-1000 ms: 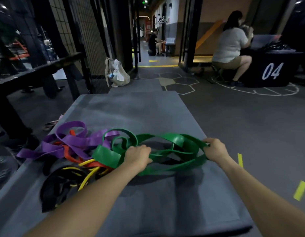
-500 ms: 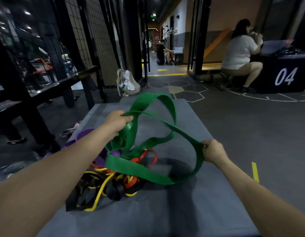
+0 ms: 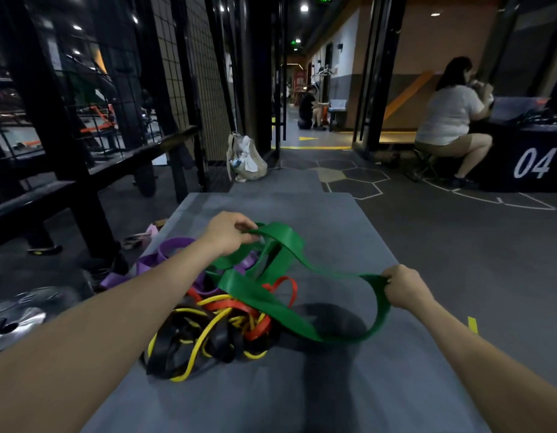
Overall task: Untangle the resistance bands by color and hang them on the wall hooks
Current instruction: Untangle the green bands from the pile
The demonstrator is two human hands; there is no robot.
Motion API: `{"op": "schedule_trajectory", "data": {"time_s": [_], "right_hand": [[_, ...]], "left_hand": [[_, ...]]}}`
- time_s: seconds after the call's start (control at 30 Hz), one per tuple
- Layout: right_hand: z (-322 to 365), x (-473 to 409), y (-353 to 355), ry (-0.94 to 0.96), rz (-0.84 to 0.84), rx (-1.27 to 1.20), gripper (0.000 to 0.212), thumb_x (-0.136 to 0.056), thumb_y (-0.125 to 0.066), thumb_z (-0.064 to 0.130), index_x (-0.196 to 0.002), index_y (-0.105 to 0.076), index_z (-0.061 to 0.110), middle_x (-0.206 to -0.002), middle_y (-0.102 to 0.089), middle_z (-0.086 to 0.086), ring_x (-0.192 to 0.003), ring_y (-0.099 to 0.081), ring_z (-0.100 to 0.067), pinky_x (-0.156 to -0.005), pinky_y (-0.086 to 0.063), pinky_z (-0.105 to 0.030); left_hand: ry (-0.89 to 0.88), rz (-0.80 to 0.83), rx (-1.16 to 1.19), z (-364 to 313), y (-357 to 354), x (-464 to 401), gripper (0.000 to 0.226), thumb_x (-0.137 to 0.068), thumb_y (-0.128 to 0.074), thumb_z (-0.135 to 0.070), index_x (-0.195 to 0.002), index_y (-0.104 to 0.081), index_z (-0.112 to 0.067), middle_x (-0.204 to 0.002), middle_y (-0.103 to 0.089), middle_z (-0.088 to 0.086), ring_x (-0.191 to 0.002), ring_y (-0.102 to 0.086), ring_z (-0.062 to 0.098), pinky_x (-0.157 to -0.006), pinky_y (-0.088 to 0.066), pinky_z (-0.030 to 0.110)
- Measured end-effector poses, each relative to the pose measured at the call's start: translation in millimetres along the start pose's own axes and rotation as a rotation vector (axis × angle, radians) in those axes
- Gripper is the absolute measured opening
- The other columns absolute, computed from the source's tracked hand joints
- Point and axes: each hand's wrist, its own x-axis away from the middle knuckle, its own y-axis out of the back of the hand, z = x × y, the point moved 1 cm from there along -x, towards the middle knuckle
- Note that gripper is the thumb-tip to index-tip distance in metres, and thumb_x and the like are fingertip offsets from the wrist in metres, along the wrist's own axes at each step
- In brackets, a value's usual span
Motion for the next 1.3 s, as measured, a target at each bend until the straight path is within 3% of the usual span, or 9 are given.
{"op": "schedule_trajectory", "data": {"time_s": [0.13,0.27,0.43,0.57,0.7,0.83,0.97,1.1,1.3], "right_hand": [[13.9,-3.0,2.8,0.092,-0.044,-0.035,0.022,-0.086,-0.047,0.006,-0.093,-0.067,-0.003,-0.086,-0.067,-0.02,-0.08,-0.063,-0.037,-0.066,-0.052,-0.04],[19.4,-0.8,8.0,0.093,-0.078,-0.082,0.023,-0.09,-0.046,0.006,-0.095,-0.066,-0.001,-0.089,-0.068,-0.021,-0.086,-0.063,-0.038,-0.073,-0.051,-0.041],[6.3,-7.2,24.8,-0.12,-0.213,-0.431,0.018,-0.087,-0.05,0.001,-0.09,-0.066,-0.008,-0.074,-0.066,-0.017,-0.063,-0.065,-0.029,-0.065,-0.057,-0.037],[3.5,-11.0,34.2,-0.224,-0.23,-0.632,0.015,-0.089,-0.054,0.004,-0.095,-0.067,0.0,-0.071,-0.062,-0.01,-0.046,-0.061,-0.016,-0.048,-0.056,-0.023],[22.6,-3.7,23.1,-0.133,-0.107,-0.485,0.021,-0.088,-0.046,0.001,-0.084,-0.067,-0.001,-0.078,-0.063,-0.017,-0.069,-0.067,-0.032,-0.071,-0.059,-0.042],[61.5,7.0,22.6,0.055,0.014,-0.231,0.031,-0.091,-0.053,0.011,-0.119,-0.062,0.003,-0.117,-0.064,-0.014,-0.079,-0.06,-0.023,-0.069,-0.049,-0.027],[124.4,19.9,44.8,0.295,-0.046,-0.383,0.049,-0.09,-0.059,0.026,-0.133,-0.049,0.005,-0.132,-0.055,-0.012,-0.116,-0.054,-0.025,-0.093,-0.043,-0.033],[189.7,44.2,71.1,0.556,0.079,-0.591,0.076,-0.081,-0.068,0.037,-0.142,-0.033,0.008,-0.135,-0.049,-0.005,-0.124,-0.048,-0.016,-0.103,-0.039,-0.028],[255.4,49.5,86.1,0.68,0.175,-1.011,0.067,-0.07,-0.08,0.011,-0.126,-0.044,0.008,-0.112,-0.063,-0.004,-0.09,-0.063,-0.007,-0.069,-0.054,-0.015]], "left_hand": [[-0.026,0.248,-0.114,17.7,-16.3,14.3,0.049,-0.077,-0.073,-0.009,-0.124,-0.056,-0.008,-0.126,-0.059,0.008,-0.112,-0.056,0.02,-0.08,-0.04,0.016],[-0.195,0.453,-0.671,35.6,-44.8,27.8,0.08,-0.066,-0.081,-0.034,-0.136,-0.044,-0.021,-0.138,-0.045,0.004,-0.126,-0.042,0.023,-0.106,-0.034,0.032],[-0.316,0.391,-1.029,39.1,-54.8,32.8,0.084,-0.067,-0.077,-0.04,-0.138,-0.034,-0.023,-0.14,-0.041,0.001,-0.132,-0.036,0.02,-0.111,-0.022,0.035],[-0.328,0.28,-0.94,49.7,-52.5,35.5,0.057,-0.074,-0.066,-0.042,-0.125,-0.047,-0.025,-0.126,-0.053,0.001,-0.122,-0.047,0.02,-0.102,-0.034,0.033],[-0.215,0.12,-0.728,56.7,-21.4,30.7,0.026,-0.085,-0.058,-0.039,-0.109,-0.06,-0.028,-0.109,-0.066,0.001,-0.106,-0.059,0.024,-0.087,-0.048,0.034],[-0.135,-0.038,-0.514,40.8,38.4,13.4,0.024,-0.09,-0.056,-0.021,-0.113,-0.061,-0.02,-0.117,-0.064,0.005,-0.108,-0.058,0.026,-0.086,-0.046,0.033],[-0.24,-0.104,-0.477,-8.2,86.4,-0.6,0.03,-0.089,-0.053,-0.012,-0.114,-0.064,-0.025,-0.12,-0.063,0.002,-0.11,-0.058,0.023,-0.094,-0.046,0.038],[-0.381,-0.2,-0.418,-60.2,113.8,-0.8,0.031,-0.09,-0.052,-0.008,-0.114,-0.066,-0.021,-0.119,-0.065,0.004,-0.111,-0.057,0.025,-0.095,-0.046,0.038],[-0.504,-0.343,-0.292,-118.3,147.2,9.4,0.03,-0.089,-0.051,-0.002,-0.111,-0.068,-0.013,-0.115,-0.067,0.005,-0.109,-0.058,0.018,-0.094,-0.041,0.022]]}}
